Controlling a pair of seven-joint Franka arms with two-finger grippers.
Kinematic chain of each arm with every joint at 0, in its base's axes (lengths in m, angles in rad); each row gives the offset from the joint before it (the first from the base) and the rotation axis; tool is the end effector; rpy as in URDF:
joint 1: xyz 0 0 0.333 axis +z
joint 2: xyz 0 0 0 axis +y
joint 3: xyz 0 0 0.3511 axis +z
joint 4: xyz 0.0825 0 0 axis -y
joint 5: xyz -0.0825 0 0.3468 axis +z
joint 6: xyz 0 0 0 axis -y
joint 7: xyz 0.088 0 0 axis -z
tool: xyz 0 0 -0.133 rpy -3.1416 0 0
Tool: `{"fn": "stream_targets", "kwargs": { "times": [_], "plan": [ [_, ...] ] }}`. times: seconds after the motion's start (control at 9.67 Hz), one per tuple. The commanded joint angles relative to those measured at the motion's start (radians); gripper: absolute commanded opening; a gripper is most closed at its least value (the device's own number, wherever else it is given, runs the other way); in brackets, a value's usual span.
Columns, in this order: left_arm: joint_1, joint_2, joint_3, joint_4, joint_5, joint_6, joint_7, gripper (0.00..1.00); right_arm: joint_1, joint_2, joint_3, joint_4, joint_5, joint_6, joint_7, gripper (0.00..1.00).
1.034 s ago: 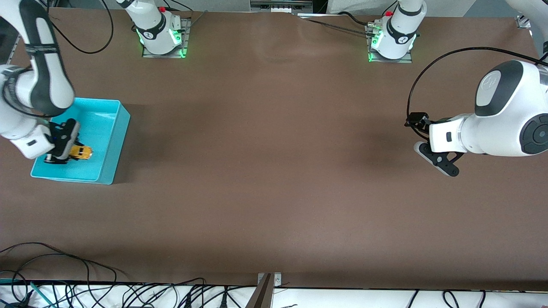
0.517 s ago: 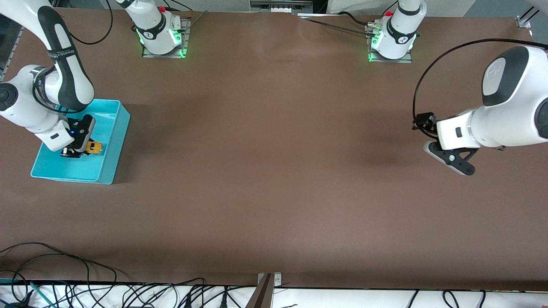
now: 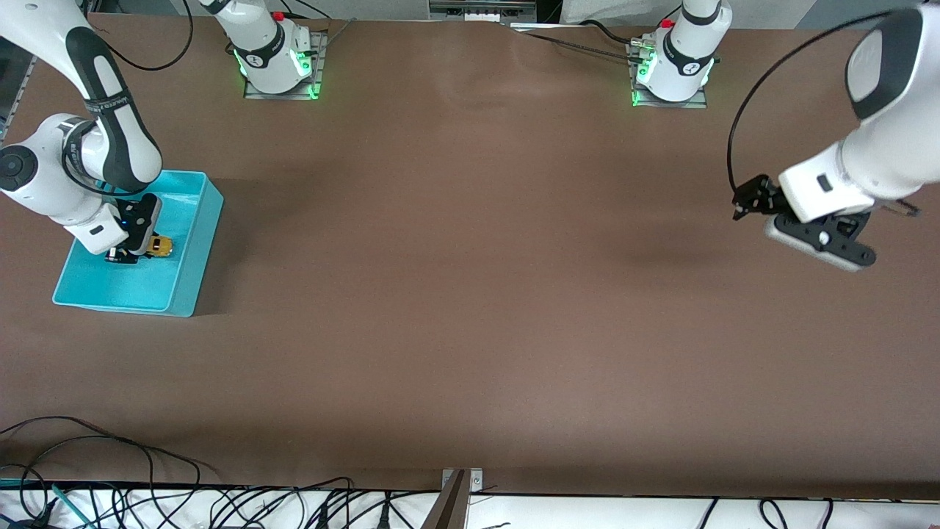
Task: Wind up and store yellow beetle car
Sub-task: 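Lift the car into the bin and open the right gripper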
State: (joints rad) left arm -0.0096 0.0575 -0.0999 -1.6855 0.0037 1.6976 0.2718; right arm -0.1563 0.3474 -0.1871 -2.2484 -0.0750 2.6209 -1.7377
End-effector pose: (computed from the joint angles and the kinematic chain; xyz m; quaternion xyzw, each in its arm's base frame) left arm 0.5371 -0.0572 0.5639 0.9816 -0.1897 -0.0224 0.0029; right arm 0.5085 -0.1801 0.2538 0.7405 0.6699 -0.0364 0.0382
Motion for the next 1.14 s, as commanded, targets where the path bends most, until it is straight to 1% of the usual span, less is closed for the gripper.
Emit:
{"fn": "stream_targets", "kwargs": {
  "times": [0.0,0.1,0.21,0.31,0.41,0.52,0.62,0.72,0.83,0.93,1.03],
  "plan": [
    [-0.047,-0.151,0.022,-0.102,-0.019,0.017,-0.133,1.0,-0.008,0.004,-0.009,-0.014,-0.016,0.028,-0.011,0.0],
    [-0.047,-0.151,0.022,-0.092,-0.024,-0.004,-0.141,1.0,-0.008,0.008,-0.009,-0.014,-0.016,0.028,-0.011,0.0],
    [-0.03,-0.142,0.023,-0.064,-0.057,-0.042,-0.143,1.0,-0.009,0.012,-0.011,-0.019,-0.016,0.028,-0.011,0.0],
    [-0.021,-0.137,0.023,-0.057,-0.06,-0.064,-0.143,1.0,-0.009,0.012,-0.014,-0.02,-0.016,0.028,-0.011,0.18],
    [-0.021,-0.136,0.02,-0.054,-0.057,-0.076,-0.143,1.0,-0.009,0.012,-0.014,-0.02,-0.016,0.028,-0.008,0.31],
    [-0.021,-0.137,0.019,-0.053,-0.06,-0.114,-0.143,1.0,-0.012,0.012,-0.015,-0.02,-0.016,0.027,-0.003,0.67],
    [-0.021,-0.133,0.016,-0.039,-0.048,-0.128,-0.144,1.0,-0.012,0.012,-0.015,-0.02,-0.012,0.027,0.0,0.93],
    [-0.021,-0.117,0.014,-0.014,-0.047,-0.159,-0.143,1.0,-0.012,0.007,-0.015,-0.02,-0.011,0.022,0.001,1.0],
    [-0.021,-0.099,0.015,0.009,-0.047,-0.173,-0.144,1.0,-0.011,-0.008,-0.015,-0.02,-0.011,0.018,0.003,1.0],
    [-0.018,-0.097,0.017,0.009,-0.045,-0.176,-0.154,1.0,-0.011,-0.051,-0.014,-0.019,-0.009,-0.001,0.026,1.0],
    [-0.018,-0.099,0.016,0.009,-0.045,-0.177,-0.184,1.0,-0.009,-0.112,-0.008,-0.014,-0.009,-0.083,0.096,1.0]
  ]
}}
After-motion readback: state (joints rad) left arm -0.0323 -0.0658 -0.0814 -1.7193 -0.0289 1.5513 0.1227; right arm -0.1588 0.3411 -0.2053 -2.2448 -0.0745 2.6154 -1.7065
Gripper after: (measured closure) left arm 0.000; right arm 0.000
